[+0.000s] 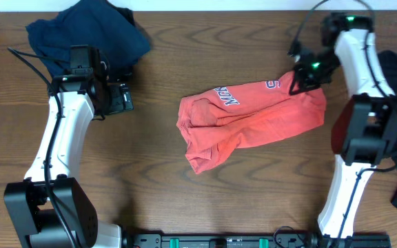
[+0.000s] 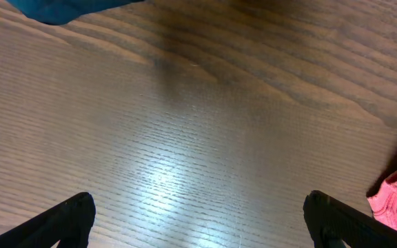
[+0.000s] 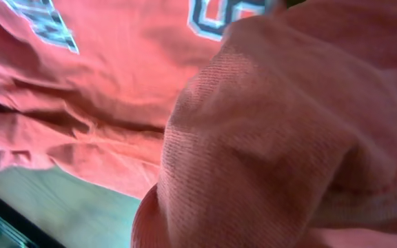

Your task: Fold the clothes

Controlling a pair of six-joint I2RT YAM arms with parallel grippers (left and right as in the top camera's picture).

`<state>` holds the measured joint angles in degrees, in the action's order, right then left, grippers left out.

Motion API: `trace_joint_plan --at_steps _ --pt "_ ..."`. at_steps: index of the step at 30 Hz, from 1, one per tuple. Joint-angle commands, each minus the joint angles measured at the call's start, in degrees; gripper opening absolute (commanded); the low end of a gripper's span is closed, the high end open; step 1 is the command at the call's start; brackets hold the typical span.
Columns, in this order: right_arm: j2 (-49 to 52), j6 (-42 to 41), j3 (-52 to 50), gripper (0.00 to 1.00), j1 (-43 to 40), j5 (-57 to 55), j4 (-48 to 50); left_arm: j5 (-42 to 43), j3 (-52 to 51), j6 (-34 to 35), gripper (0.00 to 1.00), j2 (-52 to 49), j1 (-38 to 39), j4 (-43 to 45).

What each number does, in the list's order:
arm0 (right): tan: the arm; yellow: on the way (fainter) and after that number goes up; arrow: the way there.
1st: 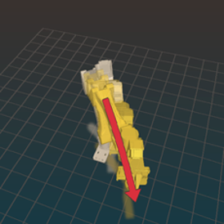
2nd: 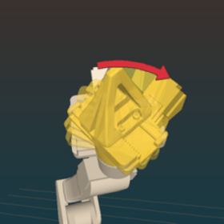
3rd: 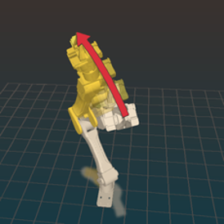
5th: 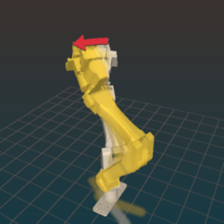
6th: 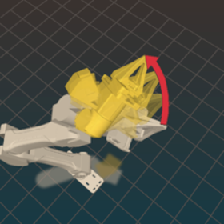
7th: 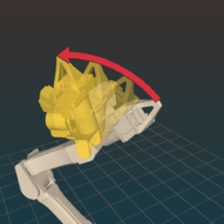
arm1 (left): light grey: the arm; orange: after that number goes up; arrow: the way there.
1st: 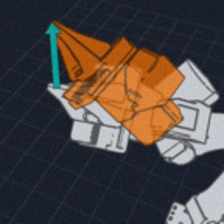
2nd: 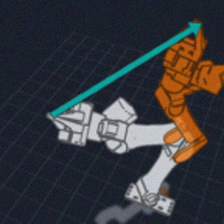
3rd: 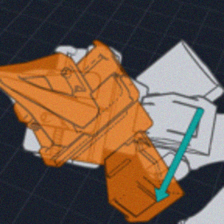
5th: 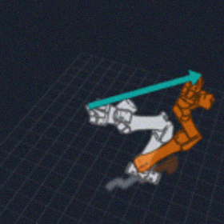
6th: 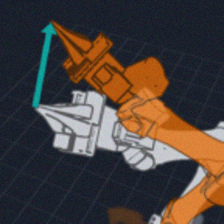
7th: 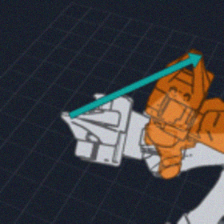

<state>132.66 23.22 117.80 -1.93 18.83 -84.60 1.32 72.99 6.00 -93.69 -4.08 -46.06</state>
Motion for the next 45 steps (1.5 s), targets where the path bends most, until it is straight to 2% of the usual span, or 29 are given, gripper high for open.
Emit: trace_joint_plan --at_steps 1,2,5,11,15,24,28,31,36,38,45 --pt "0.0 -1.0 -2.8 0.13 3.3 -5.5 -0.3 0.1 -0.1 0.3 0.98 0.3 -0.3 0.0" --pt "0.0 -0.9 -3.6 0.26 4.1 -6.3 -0.5 0.1 -0.1 0.3 0.98 0.3 -0.3 0.0" --pt "0.0 -0.9 -4.9 0.33 5.7 -6.6 -1.4 0.1 -0.1 0.3 0.98 0.3 -0.3 0.0" --pt "0.0 -0.9 -4.5 0.32 7.2 -6.2 -5.0 0.2 -0.1 0.3 0.98 0.3 -0.3 0.6" --pt "-0.8 -0.9 -4.5 0.30 8.0 -2.0 -6.4 0.2 -0.1 0.3 0.98 0.3 -0.3 0.9" --pt "-6.1 0.9 -4.5 0.31 15.5 2.0 -5.6 0.2 -0.1 0.3 0.98 0.3 -0.3 1.8" --pt "-8.0 -1.2 -4.5 0.27 17.9 1.6 -3.2 0.1 -0.1 0.3 0.98 0.3 -0.3 1.8" --pt "-10.1 -7.7 -4.5 0.27 17.6 -2.4 0.8 0.1 -0.1 0.3 0.98 0.3 -0.3 1.8" --pt "-13.2 -18.2 -4.5 0.31 15.3 -17.0 7.5 0.2 -0.1 0.3 0.98 0.3 -0.3 1.8" --pt "-13.2 -18.5 -4.5 0.38 14.2 -19.9 9.3 0.2 -0.1 0.3 0.98 0.3 -0.3 1.8" --pt "-10.2 -19.0 -9.5 0.33 10.2 -24.0 13.7 0.1 -0.1 0.3 0.98 0.3 -0.3 1.8"
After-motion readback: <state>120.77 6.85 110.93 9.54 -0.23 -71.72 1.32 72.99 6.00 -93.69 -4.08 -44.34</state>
